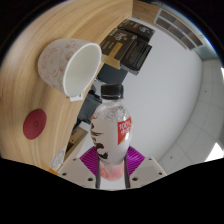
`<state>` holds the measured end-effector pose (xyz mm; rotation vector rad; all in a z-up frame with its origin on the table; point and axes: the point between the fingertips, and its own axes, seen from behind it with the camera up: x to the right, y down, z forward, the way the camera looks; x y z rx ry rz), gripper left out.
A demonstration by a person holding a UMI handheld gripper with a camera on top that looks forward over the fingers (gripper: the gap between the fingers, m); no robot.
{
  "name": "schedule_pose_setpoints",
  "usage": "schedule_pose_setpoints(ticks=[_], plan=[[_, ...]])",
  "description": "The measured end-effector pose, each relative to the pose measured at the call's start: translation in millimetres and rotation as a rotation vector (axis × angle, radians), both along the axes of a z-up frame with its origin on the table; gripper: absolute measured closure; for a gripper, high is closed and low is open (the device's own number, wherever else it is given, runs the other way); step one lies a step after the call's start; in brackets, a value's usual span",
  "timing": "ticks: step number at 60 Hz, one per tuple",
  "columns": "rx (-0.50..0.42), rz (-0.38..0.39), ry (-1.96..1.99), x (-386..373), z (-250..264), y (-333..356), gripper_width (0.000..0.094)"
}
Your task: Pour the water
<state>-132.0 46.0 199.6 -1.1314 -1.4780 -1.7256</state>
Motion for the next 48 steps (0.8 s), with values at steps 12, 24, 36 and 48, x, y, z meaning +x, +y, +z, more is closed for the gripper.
schedule_pose_setpoints(ticks=[12,24,36,48], plan=[[-0.045,0.055,-0.117,-10.3,-19.7,13.0,0.0608],[-0.080,0.052,0.208,-4.5,-12.4,7.8,0.0611],[-0.044,0.029,1.002,3.2,35.0,-13.8,0.0609],[-0.072,-0.024,1.651,9.8,20.7,-33.9,0.0610]])
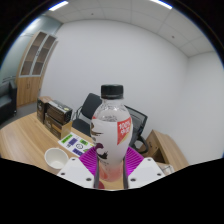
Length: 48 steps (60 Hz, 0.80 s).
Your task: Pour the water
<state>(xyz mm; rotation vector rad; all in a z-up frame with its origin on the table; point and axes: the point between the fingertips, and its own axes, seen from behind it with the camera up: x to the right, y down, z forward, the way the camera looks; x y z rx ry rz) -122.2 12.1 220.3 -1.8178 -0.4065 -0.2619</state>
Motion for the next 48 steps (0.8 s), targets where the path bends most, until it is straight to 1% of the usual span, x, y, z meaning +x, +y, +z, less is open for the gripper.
schedule_pose_setpoints(ticks=[10,15,28,29,30,31,33,40,44,45,48], plan=[[-0.085,-0.008,0.257,0.8,-67.7,7.4,0.0609],[-0.122,-0.021,0.311,2.5,-102.1,11.8,0.0610],[-0.176,-0.035,0.361,10.5,-164.0,7.9,0.0602],[-0.143,-0.028,0.370,10.1,-158.4,10.6,0.0604],[-0.130,-0.026,0.374,10.3,-157.7,11.3,0.0607],[-0.138,-0.031,0.374,11.4,-161.5,9.6,0.0604],[-0.124,-0.029,0.383,10.9,-159.3,9.5,0.0598],[-0.111,-0.030,0.378,9.1,-158.0,6.9,0.0486],[-0.147,-0.040,0.386,12.1,-162.0,5.1,0.0411],[-0.164,-0.044,0.390,13.0,-163.9,2.8,0.0365],[-0.200,-0.069,0.408,14.8,-168.0,-3.7,0.0157]])
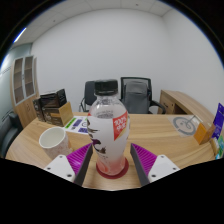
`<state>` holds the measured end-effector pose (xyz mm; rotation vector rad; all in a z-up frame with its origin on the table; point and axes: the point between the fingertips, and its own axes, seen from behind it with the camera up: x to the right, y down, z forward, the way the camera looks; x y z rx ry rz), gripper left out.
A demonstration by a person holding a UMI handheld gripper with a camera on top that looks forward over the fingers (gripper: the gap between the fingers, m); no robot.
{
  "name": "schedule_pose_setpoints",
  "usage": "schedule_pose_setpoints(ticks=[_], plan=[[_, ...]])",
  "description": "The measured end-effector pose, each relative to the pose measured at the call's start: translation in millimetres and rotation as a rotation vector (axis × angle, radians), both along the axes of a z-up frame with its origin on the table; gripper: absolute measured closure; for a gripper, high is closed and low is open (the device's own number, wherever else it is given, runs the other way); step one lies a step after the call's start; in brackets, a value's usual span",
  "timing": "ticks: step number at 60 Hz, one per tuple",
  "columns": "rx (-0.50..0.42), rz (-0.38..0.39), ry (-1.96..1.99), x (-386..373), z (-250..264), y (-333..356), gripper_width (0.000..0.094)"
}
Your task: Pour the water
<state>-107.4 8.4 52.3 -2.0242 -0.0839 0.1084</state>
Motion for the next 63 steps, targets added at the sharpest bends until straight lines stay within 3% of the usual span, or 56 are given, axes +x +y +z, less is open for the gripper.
schedule_pose_setpoints(ticks=[2,25,38,63], plan=[[-0.021,-0.009,0.013,1.1,0.3,-7.0,0.0065],[-0.138,-0.086,-0.014,-12.5,71.2,-185.4,0.0079],[-0.138,-0.140,-0.084,-25.1,113.7,-275.5,0.0076],[-0.106,-0.201,-0.067,-23.6,146.1,-323.4,0.0081]])
